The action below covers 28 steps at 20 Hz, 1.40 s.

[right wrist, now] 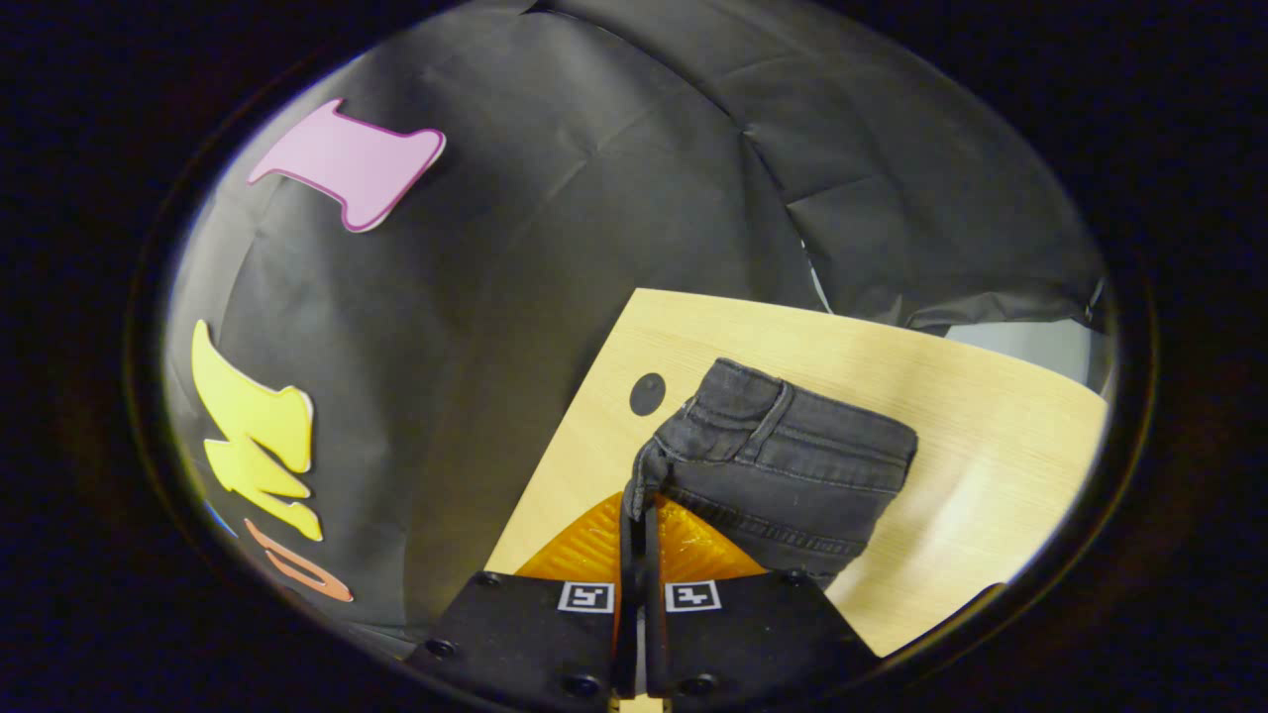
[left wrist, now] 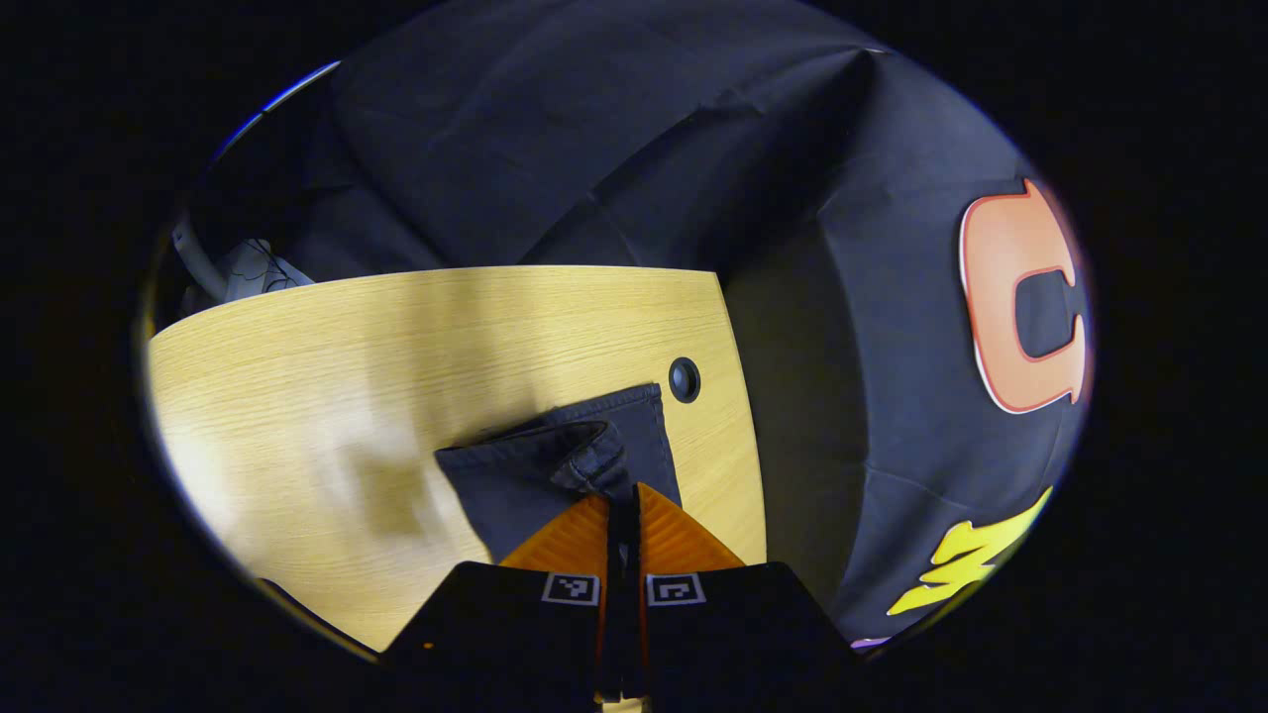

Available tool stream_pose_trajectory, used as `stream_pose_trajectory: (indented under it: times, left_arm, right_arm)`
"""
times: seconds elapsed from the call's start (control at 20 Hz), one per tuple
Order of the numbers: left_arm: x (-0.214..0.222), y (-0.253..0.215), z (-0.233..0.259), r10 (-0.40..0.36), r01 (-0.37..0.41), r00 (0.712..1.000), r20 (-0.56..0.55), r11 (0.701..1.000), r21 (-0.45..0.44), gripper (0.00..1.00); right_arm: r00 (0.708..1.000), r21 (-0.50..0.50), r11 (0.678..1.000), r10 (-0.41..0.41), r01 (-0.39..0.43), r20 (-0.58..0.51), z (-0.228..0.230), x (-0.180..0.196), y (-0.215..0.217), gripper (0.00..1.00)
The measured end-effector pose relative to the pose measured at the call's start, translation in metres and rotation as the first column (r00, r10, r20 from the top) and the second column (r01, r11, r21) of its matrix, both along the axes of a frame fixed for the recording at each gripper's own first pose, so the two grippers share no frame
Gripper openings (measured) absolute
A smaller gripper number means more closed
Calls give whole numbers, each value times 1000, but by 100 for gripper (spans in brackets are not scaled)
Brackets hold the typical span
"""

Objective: Grasp the waist and the cuffs of the jeans and fold them to make the two legs overlap; first hold the waist and fold one-third of the jeans toward the cuffs, then hold the cuffs and fold the remaining one-third in the same direction to finish folding.

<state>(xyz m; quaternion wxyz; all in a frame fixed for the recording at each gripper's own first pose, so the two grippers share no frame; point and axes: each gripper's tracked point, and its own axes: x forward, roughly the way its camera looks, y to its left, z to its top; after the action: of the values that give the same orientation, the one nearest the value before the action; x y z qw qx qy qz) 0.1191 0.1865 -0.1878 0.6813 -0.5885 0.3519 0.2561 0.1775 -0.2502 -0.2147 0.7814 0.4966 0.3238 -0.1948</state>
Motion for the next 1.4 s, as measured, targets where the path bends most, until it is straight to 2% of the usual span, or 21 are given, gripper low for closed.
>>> stream_pose_trajectory:
  times: [0.15, 0.25, 0.3, 0.35, 0.4, 0.65, 0.8, 0.85, 0.9, 1.0, 1.05, 1.15, 1.2, 1.3, 1.4]
  left_arm:
    - [28, -6, -20, -2, 2, 999, -37, 1000, -11, 4]
    - [40, -6, -31, -31, 31, 998, -58, 999, 9, 3]
    - [46, -7, -33, -44, 45, 997, -62, 999, 19, 4]
    - [52, -7, -37, -68, 71, 995, -67, 997, 36, 3]
    - [58, -8, -42, -77, 80, 995, -66, 996, 45, 4]
    - [67, -13, -62, -132, 138, 989, -62, 986, 97, 5]
    - [71, -12, -65, -139, 143, 989, -49, 985, 93, 12]
    - [72, -10, -66, -147, 152, 988, -46, 982, 114, 20]
    - [71, -3, -65, -154, 161, 987, -56, 972, 171, 28]
    - [77, 1, -68, -169, 176, 984, -49, 945, 277, 76]
    - [72, 12, -45, -185, 188, 982, -41, 932, 309, 100]
    - [70, 19, -28, -221, 214, 975, -24, 905, 367, 99]
    - [70, 21, -11, -255, 235, 967, -10, 874, 426, 99]
    - [68, 24, 26, -326, 264, 945, 15, 791, 552, 99]
    - [70, 15, 71, -413, 271, 909, 54, 684, 677, 99]
  right_arm:
    - [999, -7, 1000, -22, 22, -23, -22, 21, -1, 4]
    - [999, -25, 1000, -19, 18, -39, -32, 30, -1, 5]
    - [999, -31, 999, -13, 12, -47, -37, 34, 0, 0]
    - [998, -49, 999, -2, -1, -62, -46, 41, 1, 0]
    - [997, -60, 998, 7, -11, -72, -51, 43, 1, 5]
    - [995, -80, 997, 16, -23, -98, -58, 46, 2, 4]
    - [994, -80, 996, 17, -26, -108, -59, 46, 3, 4]
    - [994, -78, 997, 16, -24, -111, -59, 46, 2, 4]
    - [994, -78, 997, 15, -24, -112, -60, 45, 3, 8]
    - [993, -79, 997, 14, -24, -115, -60, 46, 2, 4]
    - [993, -85, 996, 16, -26, -120, -60, 45, 1, 8]
    - [992, -90, 995, 18, -30, -125, -61, 45, 2, 0]
    - [992, -90, 995, 18, -29, -126, -61, 45, 3, 5]
    - [992, -91, 996, 15, -26, -124, -61, 45, 2, 4]
    - [992, -81, 996, 16, -26, -122, -60, 45, 4, 8]
